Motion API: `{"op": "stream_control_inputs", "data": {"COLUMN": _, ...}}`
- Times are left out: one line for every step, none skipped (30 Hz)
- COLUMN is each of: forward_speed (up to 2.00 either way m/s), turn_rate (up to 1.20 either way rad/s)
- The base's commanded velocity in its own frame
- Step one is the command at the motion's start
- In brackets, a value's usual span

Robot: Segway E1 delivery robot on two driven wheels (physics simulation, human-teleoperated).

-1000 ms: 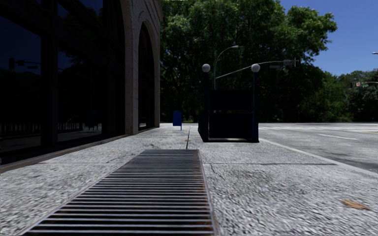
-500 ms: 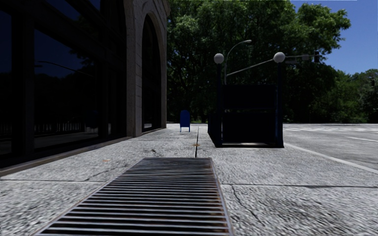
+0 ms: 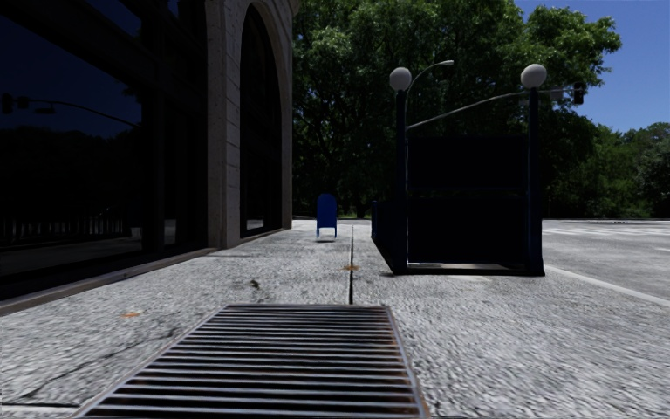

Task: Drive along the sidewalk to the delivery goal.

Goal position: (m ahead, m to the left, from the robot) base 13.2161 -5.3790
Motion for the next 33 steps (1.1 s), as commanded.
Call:
{"op": "stream_control_inputs", "data": {"forward_speed": 1.98, "turn_rate": 0.0}}
{"op": "stream_control_inputs", "data": {"forward_speed": 1.98, "turn_rate": 0.0}}
{"op": "stream_control_inputs", "data": {"forward_speed": 1.98, "turn_rate": 0.0}}
{"op": "stream_control_inputs", "data": {"forward_speed": 1.98, "turn_rate": 0.0}}
{"op": "stream_control_inputs", "data": {"forward_speed": 1.98, "turn_rate": 0.0}}
{"op": "stream_control_inputs", "data": {"forward_speed": 1.98, "turn_rate": 0.0}}
{"op": "stream_control_inputs", "data": {"forward_speed": 1.98, "turn_rate": 0.0}}
{"op": "stream_control_inputs", "data": {"forward_speed": 1.98, "turn_rate": 0.0}}
{"op": "stream_control_inputs", "data": {"forward_speed": 1.98, "turn_rate": 0.0}}
{"op": "stream_control_inputs", "data": {"forward_speed": 1.98, "turn_rate": 0.0}}
{"op": "stream_control_inputs", "data": {"forward_speed": 1.98, "turn_rate": 0.0}}
{"op": "stream_control_inputs", "data": {"forward_speed": 1.98, "turn_rate": 0.0}}
{"op": "stream_control_inputs", "data": {"forward_speed": 1.98, "turn_rate": 0.0}}
{"op": "stream_control_inputs", "data": {"forward_speed": 1.98, "turn_rate": 0.0}}
{"op": "stream_control_inputs", "data": {"forward_speed": 1.98, "turn_rate": -0.1}}
{"op": "stream_control_inputs", "data": {"forward_speed": 1.98, "turn_rate": -0.2}}
{"op": "stream_control_inputs", "data": {"forward_speed": 1.98, "turn_rate": -0.26}}
{"op": "stream_control_inputs", "data": {"forward_speed": 1.98, "turn_rate": -0.26}}
{"op": "stream_control_inputs", "data": {"forward_speed": 1.98, "turn_rate": -0.29}}
{"op": "stream_control_inputs", "data": {"forward_speed": 1.98, "turn_rate": -0.29}}
{"op": "stream_control_inputs", "data": {"forward_speed": 1.98, "turn_rate": -0.13}}
{"op": "stream_control_inputs", "data": {"forward_speed": 1.98, "turn_rate": -0.13}}
{"op": "stream_control_inputs", "data": {"forward_speed": 1.98, "turn_rate": 0.0}}
{"op": "stream_control_inputs", "data": {"forward_speed": 1.98, "turn_rate": 0.0}}
{"op": "stream_control_inputs", "data": {"forward_speed": 1.98, "turn_rate": 0.0}}
{"op": "stream_control_inputs", "data": {"forward_speed": 1.98, "turn_rate": 0.0}}
{"op": "stream_control_inputs", "data": {"forward_speed": 1.98, "turn_rate": 0.0}}
{"op": "stream_control_inputs", "data": {"forward_speed": 1.98, "turn_rate": 0.0}}
{"op": "stream_control_inputs", "data": {"forward_speed": 1.98, "turn_rate": 0.0}}
{"op": "stream_control_inputs", "data": {"forward_speed": 1.98, "turn_rate": 0.0}}
{"op": "stream_control_inputs", "data": {"forward_speed": 1.98, "turn_rate": 0.0}}
{"op": "stream_control_inputs", "data": {"forward_speed": 1.98, "turn_rate": 0.0}}
{"op": "stream_control_inputs", "data": {"forward_speed": 1.98, "turn_rate": 0.0}}
